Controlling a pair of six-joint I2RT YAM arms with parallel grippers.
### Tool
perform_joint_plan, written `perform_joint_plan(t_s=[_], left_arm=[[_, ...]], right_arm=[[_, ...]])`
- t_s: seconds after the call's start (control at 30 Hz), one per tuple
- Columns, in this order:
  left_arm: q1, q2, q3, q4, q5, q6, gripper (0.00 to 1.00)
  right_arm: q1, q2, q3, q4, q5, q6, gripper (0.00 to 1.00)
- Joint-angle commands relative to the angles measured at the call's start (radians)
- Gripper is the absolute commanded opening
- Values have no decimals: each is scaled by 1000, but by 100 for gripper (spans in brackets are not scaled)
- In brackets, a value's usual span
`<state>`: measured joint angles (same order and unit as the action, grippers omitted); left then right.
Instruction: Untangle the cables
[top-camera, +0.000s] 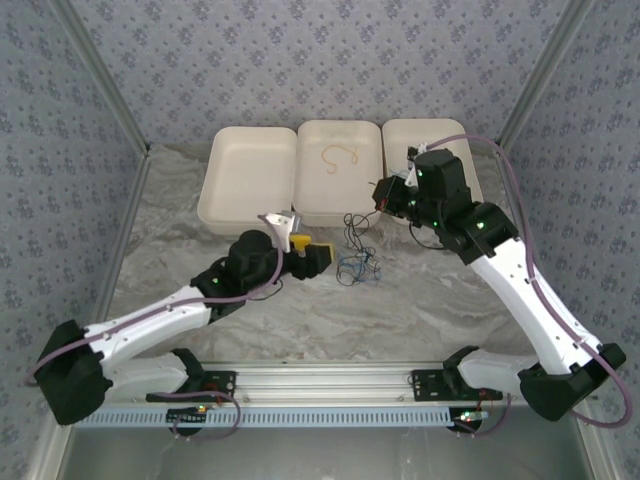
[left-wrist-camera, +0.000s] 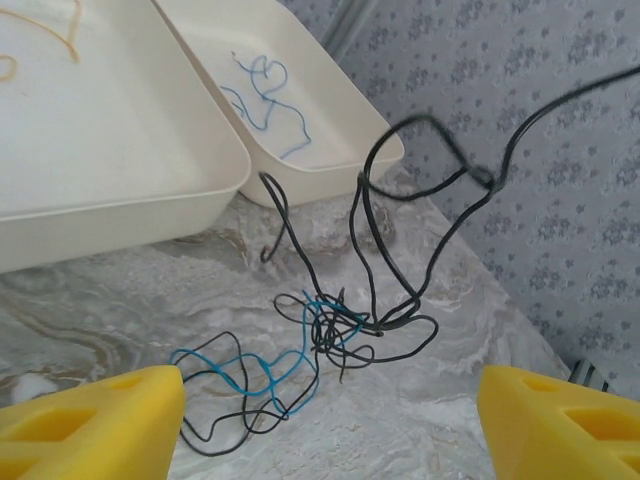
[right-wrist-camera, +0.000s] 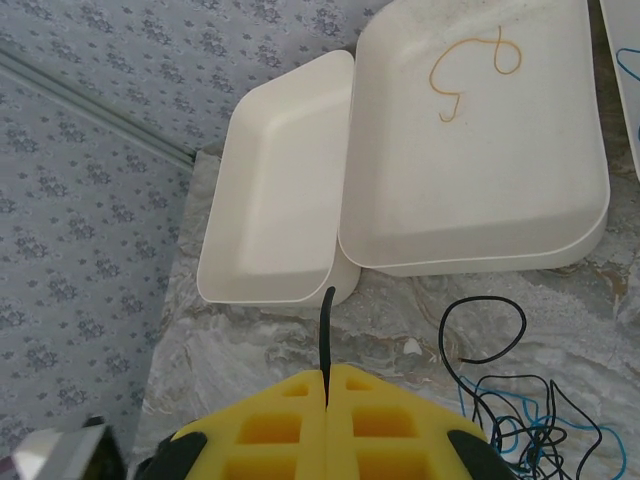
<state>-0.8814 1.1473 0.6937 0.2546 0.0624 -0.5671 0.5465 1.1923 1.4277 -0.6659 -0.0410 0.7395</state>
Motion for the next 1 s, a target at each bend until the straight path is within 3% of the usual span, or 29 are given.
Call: perform_joint_plan(t_s=[0.0, 0.1, 0.33, 0.47, 0.63, 0.97], left_arm=[[-42, 43, 50, 124, 47, 37, 76], [-83, 57, 65, 123, -27, 79, 76], [-127, 72, 85, 162, -41, 145, 70], [-133, 107, 146, 62, -124, 183, 67], [-126, 171, 213, 1, -219, 230, 50], [-98, 220, 259, -31, -206, 231, 0]], right_arm=[[9, -5, 43, -15, 4, -12, 0], [18, -5, 40, -17, 9, -10, 0], [27, -3, 33, -11, 21, -2, 0], [38, -5, 31, -6, 20, 2, 0], [42, -17, 16, 3, 19, 14, 0], [36, -45, -9, 9, 41, 30, 0]])
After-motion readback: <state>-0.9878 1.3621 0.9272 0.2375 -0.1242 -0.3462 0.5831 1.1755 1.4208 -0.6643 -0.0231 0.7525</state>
